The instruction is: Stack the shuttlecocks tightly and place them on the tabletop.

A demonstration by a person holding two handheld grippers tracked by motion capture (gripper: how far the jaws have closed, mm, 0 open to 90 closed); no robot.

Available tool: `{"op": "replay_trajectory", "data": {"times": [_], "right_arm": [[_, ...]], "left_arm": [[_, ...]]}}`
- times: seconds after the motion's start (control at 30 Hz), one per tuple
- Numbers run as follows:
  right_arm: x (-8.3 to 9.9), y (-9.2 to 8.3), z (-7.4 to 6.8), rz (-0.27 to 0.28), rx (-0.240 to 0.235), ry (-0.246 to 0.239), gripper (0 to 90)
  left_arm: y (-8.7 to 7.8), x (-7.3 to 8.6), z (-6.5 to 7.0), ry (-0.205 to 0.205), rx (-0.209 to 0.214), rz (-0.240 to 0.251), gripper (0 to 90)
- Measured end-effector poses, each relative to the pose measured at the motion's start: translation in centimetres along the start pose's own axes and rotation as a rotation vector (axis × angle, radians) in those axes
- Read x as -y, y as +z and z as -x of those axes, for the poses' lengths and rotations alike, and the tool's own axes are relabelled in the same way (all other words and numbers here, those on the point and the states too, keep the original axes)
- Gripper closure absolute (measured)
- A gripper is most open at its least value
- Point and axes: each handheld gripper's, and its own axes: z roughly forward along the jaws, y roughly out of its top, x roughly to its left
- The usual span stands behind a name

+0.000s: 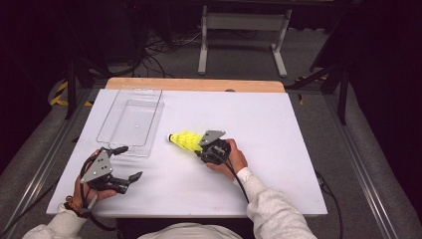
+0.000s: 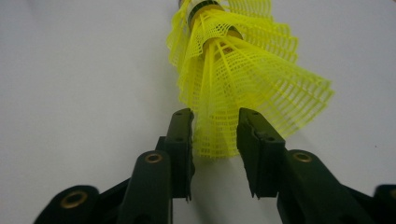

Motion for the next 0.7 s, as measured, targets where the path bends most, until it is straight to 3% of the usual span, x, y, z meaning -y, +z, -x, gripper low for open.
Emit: {"op": "replay_trajectory", "data": {"times": [0.3, 0.7], "right_arm": [[-0.2, -1.7, 0.0, 0.056, 0.008, -0.002, 56.0], [-0.5, -3.3, -0.4, 0.110, 0.022, -0.018, 53.0]], "left_arm": [[-0.1, -0.1, 0.0, 0.005, -0.004, 0.003, 7.8], [-0.1, -0.1, 0.0, 0.006, -0.004, 0.001, 7.8]]}}
